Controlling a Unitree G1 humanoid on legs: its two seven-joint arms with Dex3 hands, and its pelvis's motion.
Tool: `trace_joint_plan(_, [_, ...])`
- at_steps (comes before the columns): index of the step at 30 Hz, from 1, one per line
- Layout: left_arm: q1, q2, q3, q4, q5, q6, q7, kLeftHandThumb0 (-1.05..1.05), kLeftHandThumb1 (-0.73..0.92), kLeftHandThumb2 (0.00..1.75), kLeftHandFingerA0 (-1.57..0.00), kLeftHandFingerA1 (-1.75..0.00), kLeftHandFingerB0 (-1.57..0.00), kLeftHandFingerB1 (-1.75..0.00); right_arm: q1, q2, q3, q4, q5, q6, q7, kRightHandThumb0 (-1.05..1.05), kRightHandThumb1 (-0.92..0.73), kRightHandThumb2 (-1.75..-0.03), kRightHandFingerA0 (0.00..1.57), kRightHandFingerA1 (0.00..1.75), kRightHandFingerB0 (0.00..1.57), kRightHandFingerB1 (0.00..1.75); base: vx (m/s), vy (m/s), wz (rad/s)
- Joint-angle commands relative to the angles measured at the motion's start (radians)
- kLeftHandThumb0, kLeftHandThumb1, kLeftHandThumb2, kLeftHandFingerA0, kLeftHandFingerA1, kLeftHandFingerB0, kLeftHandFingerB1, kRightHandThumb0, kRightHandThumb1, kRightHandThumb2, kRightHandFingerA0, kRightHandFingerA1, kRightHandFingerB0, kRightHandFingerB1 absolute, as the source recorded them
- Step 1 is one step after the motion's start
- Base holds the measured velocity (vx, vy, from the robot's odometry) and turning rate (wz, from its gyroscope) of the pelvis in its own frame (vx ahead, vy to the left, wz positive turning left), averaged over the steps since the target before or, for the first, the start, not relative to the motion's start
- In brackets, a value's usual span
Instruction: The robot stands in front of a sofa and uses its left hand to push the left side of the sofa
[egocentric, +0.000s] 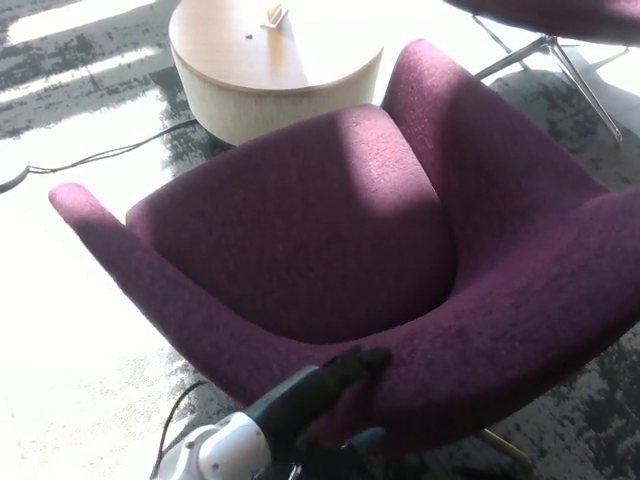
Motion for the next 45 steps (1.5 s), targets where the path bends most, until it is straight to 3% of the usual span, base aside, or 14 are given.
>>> trace_joint_plan(1, [-0.047, -0.062, -0.086, 0.028, 0.058, 0.009, -0.068, -0.81, 0.92, 0.82, -0.11, -0.28, -0.11, -0.28, 0.001, -0.011, -0.004, -0.005, 0.000, -0.006, -0.017, -0.69, -0.61, -0.96, 0.51, 0.54, 0.33, 0.47, 0.00, 0.000, 0.00])
trace_joint_plan(8, [-0.061, -0.114, -0.110, 0.057, 0.061, 0.003, -0.041, -0.82, 0.82, 1.16, -0.08, -0.42, -0.14, -0.43, 0.006, -0.011, 0.009, -0.014, -0.016, 0.004, -0.037, -0.64, -0.79, -0.65, 0.74, 0.44, 0.58, 0.39, 0.00, 0.000, 0.00])
trace_joint_plan(9, [-0.064, -0.121, -0.114, 0.050, 0.065, 0.021, -0.041, -0.87, 0.92, 0.77, -0.14, -0.29, -0.15, -0.28, 0.006, -0.008, 0.005, -0.015, -0.006, 0.006, -0.025, -0.63, -0.78, -0.65, 0.65, 0.42, 0.47, 0.36, 0.00, 0.000, 0.00])
trace_joint_plan(10, [-0.071, -0.127, -0.124, 0.030, 0.077, 0.064, -0.048, -0.89, 0.89, 1.21, -0.04, -0.37, -0.05, -0.37, 0.004, -0.007, -0.003, -0.012, 0.008, 0.005, -0.006, -0.63, -0.78, -0.65, 0.68, 0.42, 0.52, 0.37, 0.00, 0.000, 0.00])
trace_joint_plan(18, [-0.082, -0.158, -0.175, 0.015, 0.107, 0.066, -0.061, -0.79, 0.92, 0.85, -0.14, -0.29, -0.14, -0.28, -0.020, -0.040, 0.124, -0.022, -0.163, 0.022, -0.196, -0.63, -0.83, -0.66, 0.58, 0.44, 0.60, 0.38, 0.00, 0.000, 0.00])
trace_joint_plan(19, [-0.090, -0.171, -0.193, 0.032, 0.121, 0.064, -0.056, -0.88, 0.91, 1.23, -0.04, -0.40, -0.04, -0.35, -0.012, -0.050, 0.142, -0.049, -0.174, 0.064, -0.191, -0.62, -0.82, -0.65, 0.60, 0.46, 0.62, 0.38, 0.00, 0.000, 0.00])
trace_joint_plan(20, [-0.090, -0.180, -0.197, 0.042, 0.121, 0.063, -0.056, -0.82, 0.84, 1.20, -0.05, -0.40, -0.13, -0.37, 0.002, -0.051, 0.135, -0.057, -0.153, 0.054, -0.177, -0.63, -0.72, -1.08, 0.45, 0.55, 0.48, 0.54, 0.00, 0.000, 0.00])
trace_joint_plan(23, [-0.084, -0.184, -0.190, 0.048, 0.108, 0.054, -0.059, -0.86, 0.84, 1.18, -0.01, -0.37, -0.15, -0.35, 0.011, -0.044, 0.122, -0.069, -0.116, 0.070, -0.164, -0.63, -0.81, -0.65, 0.67, 0.44, 0.68, 0.40, 0.00, 0.000, 0.00])
trace_joint_plan(27, [-0.070, -0.163, -0.197, 0.032, 0.122, 0.058, -0.061, -0.83, 0.92, 0.83, -0.09, -0.31, -0.10, -0.27, 0.010, -0.032, 0.098, -0.059, -0.092, 0.105, -0.147, -0.64, -0.81, -0.65, 0.66, 0.44, 0.67, 0.39, 0.00, 0.000, 0.00])
trace_joint_plan(34, [-0.046, -0.150, -0.164, 0.003, 0.090, 0.072, -0.074, -0.84, 0.85, 1.17, -0.05, -0.38, -0.07, -0.39, 0.012, -0.036, 0.090, -0.035, -0.077, 0.031, -0.106, -0.65, -0.83, -0.66, 0.65, 0.42, 0.62, 0.38, 0.00, 0.000, 0.00])
trace_joint_plan(35, [-0.040, -0.145, -0.165, 0.003, 0.092, 0.059, -0.073, -0.77, 0.92, 0.80, -0.09, -0.28, -0.11, -0.28, 0.015, -0.029, 0.076, -0.032, -0.059, 0.038, -0.094, -0.68, -0.83, -0.66, 0.69, 0.43, 0.65, 0.39, 0.00, 0.000, 0.00])
trace_joint_plan(37, [-0.041, -0.143, -0.151, 0.035, 0.088, 0.026, -0.062, -0.86, 0.87, 1.19, -0.04, -0.39, -0.04, -0.38, 0.016, -0.025, 0.068, -0.029, -0.056, 0.011, -0.091, -0.69, -0.84, -0.67, 0.76, 0.43, 0.67, 0.39, 0.00, 0.000, 0.00])
trace_joint_plan(39, [-0.006, -0.127, -0.134, 0.028, 0.084, 0.018, -0.047, -0.35, 0.54, 1.13, 0.00, -0.48, 0.00, -0.46, 0.042, -0.016, 0.070, -0.056, -0.050, 0.024, -0.071, -0.68, -0.85, -0.66, 0.66, 0.42, 0.55, 0.36, 0.00, 0.000, 0.00])
trace_joint_plan(45, [0.042, -0.108, -0.047, 0.020, 0.008, -0.007, -0.093, -0.85, 0.85, 0.89, -0.09, -0.31, -0.12, -0.33, 0.040, -0.010, 0.025, -0.017, -0.016, 0.029, -0.031, -0.66, -0.77, -0.65, 0.65, 0.42, 0.43, 0.34, 0.00, 0.000, 0.00])
